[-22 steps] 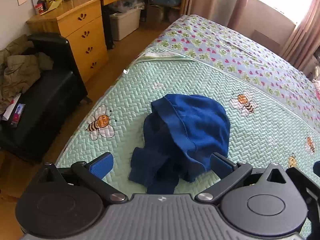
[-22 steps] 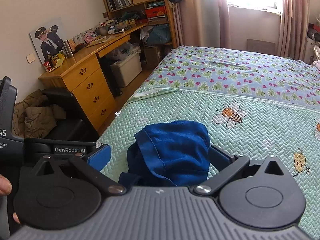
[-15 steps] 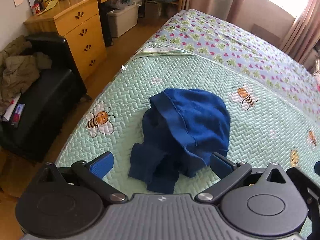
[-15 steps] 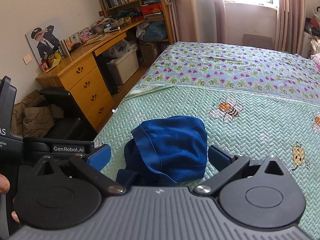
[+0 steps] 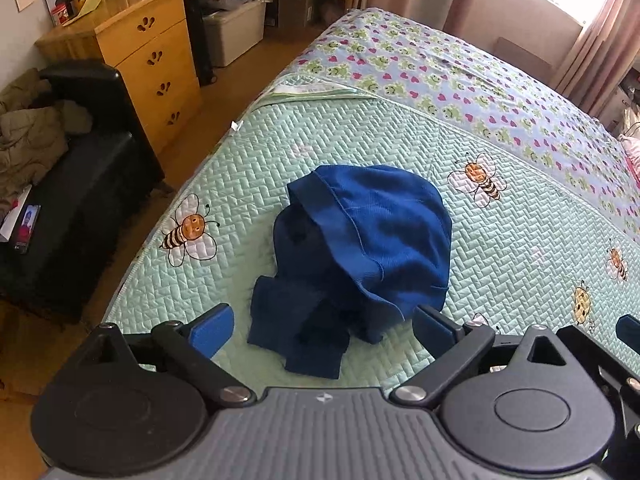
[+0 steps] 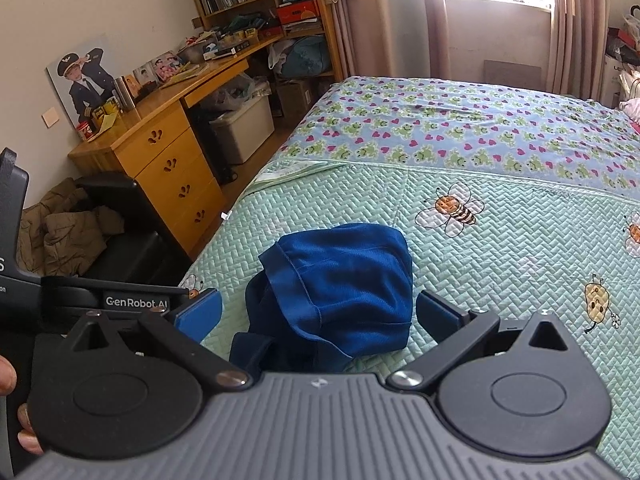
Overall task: Fold clothes
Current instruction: 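Move both grippers toward the crumpled blue sweatshirt on the bed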
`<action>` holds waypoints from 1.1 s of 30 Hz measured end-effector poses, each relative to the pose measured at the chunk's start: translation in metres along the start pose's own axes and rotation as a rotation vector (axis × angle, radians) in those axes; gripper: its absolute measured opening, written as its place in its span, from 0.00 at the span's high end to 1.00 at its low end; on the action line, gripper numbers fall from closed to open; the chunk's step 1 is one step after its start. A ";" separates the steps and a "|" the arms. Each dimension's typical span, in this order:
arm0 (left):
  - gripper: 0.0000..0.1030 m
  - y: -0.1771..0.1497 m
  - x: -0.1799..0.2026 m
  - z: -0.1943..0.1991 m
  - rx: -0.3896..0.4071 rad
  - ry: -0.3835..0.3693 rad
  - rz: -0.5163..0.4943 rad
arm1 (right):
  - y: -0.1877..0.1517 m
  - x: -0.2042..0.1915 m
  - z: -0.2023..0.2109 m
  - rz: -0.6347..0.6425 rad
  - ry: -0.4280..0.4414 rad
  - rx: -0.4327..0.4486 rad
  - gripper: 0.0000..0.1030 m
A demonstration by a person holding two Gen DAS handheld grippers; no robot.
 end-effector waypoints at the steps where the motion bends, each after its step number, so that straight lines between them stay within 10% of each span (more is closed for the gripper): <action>1: 0.06 0.000 -0.001 0.000 -0.002 0.000 0.002 | -0.002 0.000 0.001 0.001 -0.001 0.001 0.00; 18: 0.08 -0.006 0.005 -0.038 -0.130 -0.006 0.030 | 0.032 0.013 -0.041 -0.006 -0.048 -0.073 0.01; 33: 0.09 -0.005 0.032 -0.048 -0.108 0.212 -0.003 | 0.044 0.012 -0.130 0.017 -0.051 -0.336 0.01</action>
Point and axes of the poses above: each gripper's, at about its wrist camera, not at the fingertips, and z roughly against the way its jaws point, x to its right, y to its top, the point moved 2 cm from there along -z, roughly the way its jaws point, and after that the axes turned 1 degree about z, right-handed, at the moved point
